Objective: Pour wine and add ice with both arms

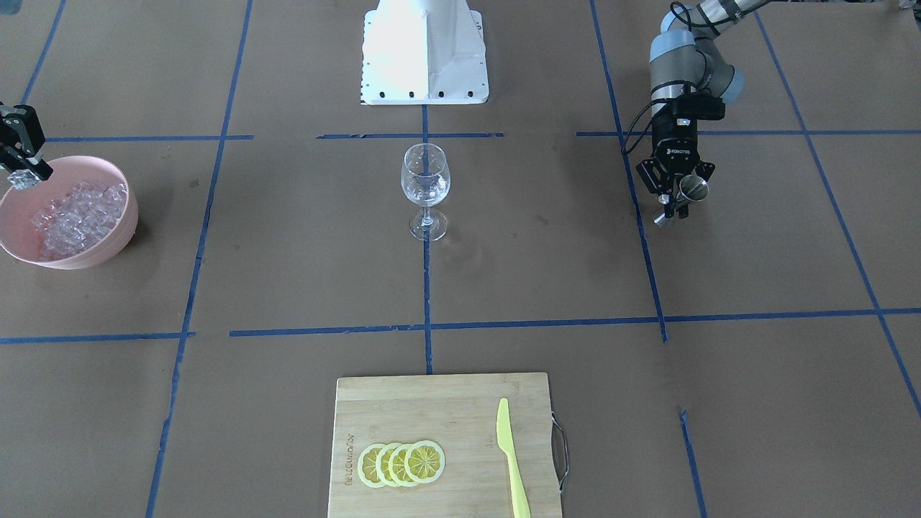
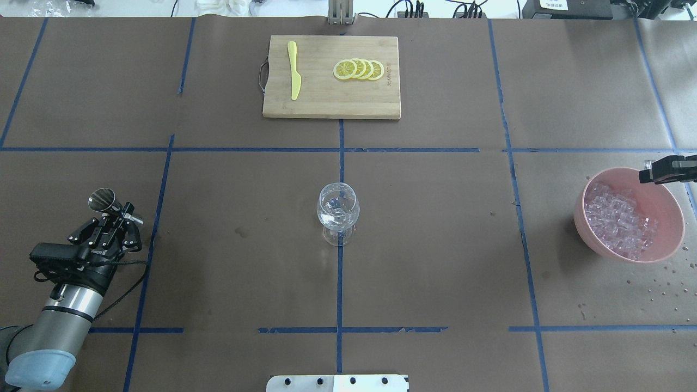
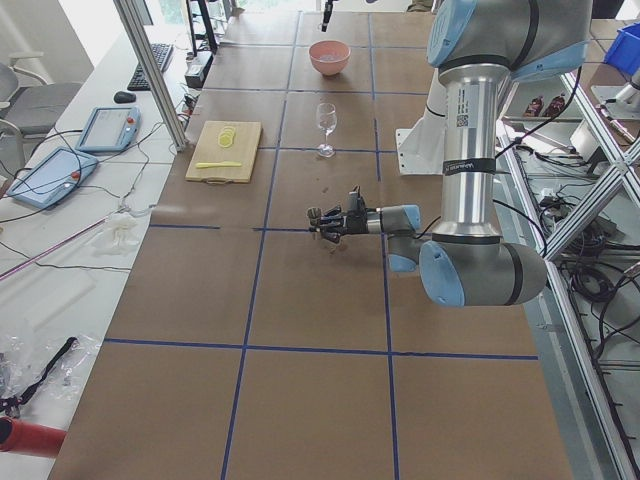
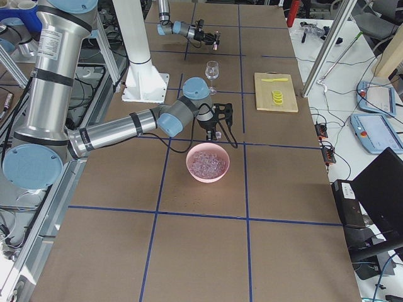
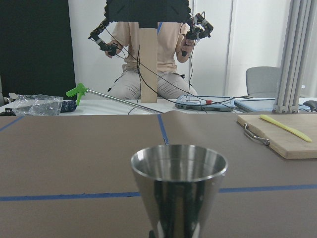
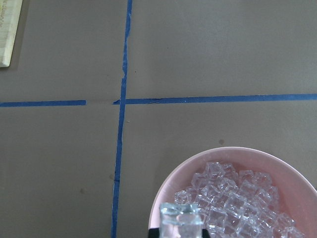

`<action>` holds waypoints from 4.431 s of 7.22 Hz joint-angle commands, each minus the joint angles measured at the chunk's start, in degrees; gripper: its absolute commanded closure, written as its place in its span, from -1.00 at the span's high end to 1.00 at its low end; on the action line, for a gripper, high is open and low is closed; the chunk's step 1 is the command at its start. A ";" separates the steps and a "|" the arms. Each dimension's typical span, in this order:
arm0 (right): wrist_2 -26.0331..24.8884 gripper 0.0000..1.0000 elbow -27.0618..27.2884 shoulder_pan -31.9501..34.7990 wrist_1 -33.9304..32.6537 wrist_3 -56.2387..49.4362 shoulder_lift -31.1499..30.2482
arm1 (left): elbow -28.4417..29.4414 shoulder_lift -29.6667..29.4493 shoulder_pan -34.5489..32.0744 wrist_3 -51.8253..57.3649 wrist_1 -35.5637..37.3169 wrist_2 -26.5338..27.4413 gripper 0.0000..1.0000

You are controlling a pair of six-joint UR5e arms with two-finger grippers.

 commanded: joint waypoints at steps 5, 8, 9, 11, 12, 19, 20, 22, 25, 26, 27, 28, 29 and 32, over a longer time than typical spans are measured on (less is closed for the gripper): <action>4.69 -1.00 0.20 -2.37 -0.69 12.62 13.13 | 0.37 -0.20 0.17 -0.05 0.24 -0.14 -0.92; 3.64 -1.00 -1.02 -6.60 -0.86 19.12 19.11 | 0.99 -0.47 0.43 -0.05 0.51 -0.14 -0.66; 2.85 -1.00 -1.12 -7.39 -0.78 19.93 19.56 | 0.99 -0.64 0.52 -0.05 0.51 -0.22 -0.59; 1.01 -1.00 -1.47 -9.49 -0.86 20.55 20.97 | 0.99 -1.08 0.52 -0.05 0.59 -0.23 -0.36; 0.30 -1.00 -1.56 -10.38 -0.86 20.73 21.15 | 1.34 -1.08 0.52 -0.05 0.68 -0.31 -0.24; -1.36 -1.00 -2.78 -14.94 -7.43 27.31 32.90 | -1.11 -0.12 0.08 1.97 0.07 -6.87 1.00; -3.63 -1.00 -3.05 -16.43 -8.67 27.50 34.58 | -2.34 0.76 0.08 2.66 0.07 -8.64 1.00; -4.97 -1.00 -3.92 -18.20 -9.73 29.93 37.92 | -7.15 6.70 0.08 2.67 0.68 -12.77 1.00; -13.37 -1.00 -4.46 -25.56 -9.83 33.20 40.48 | -10.94 13.32 0.08 2.50 0.60 -21.99 1.00; -15.68 -1.00 -4.81 -27.76 -9.83 33.82 41.01 | -15.05 16.73 0.08 2.23 0.51 -25.68 1.00; -16.83 -1.00 -5.16 -29.00 -9.83 33.83 41.19 | -18.31 20.24 0.08 1.97 0.25 -28.67 1.00; -17.97 -1.00 -5.60 -30.32 -9.83 33.83 41.89 | -20.43 21.15 0.08 1.71 0.16 -31.75 1.00; -19.20 -1.00 -5.69 -31.55 -9.83 33.83 42.24 | -21.15 21.15 0.26 0.66 0.15 -34.56 1.00; -21.67 -1.00 -6.56 -34.19 -10.53 33.83 44.34 | -30.25 27.44 0.08 0.39 0.24 -46.94 1.00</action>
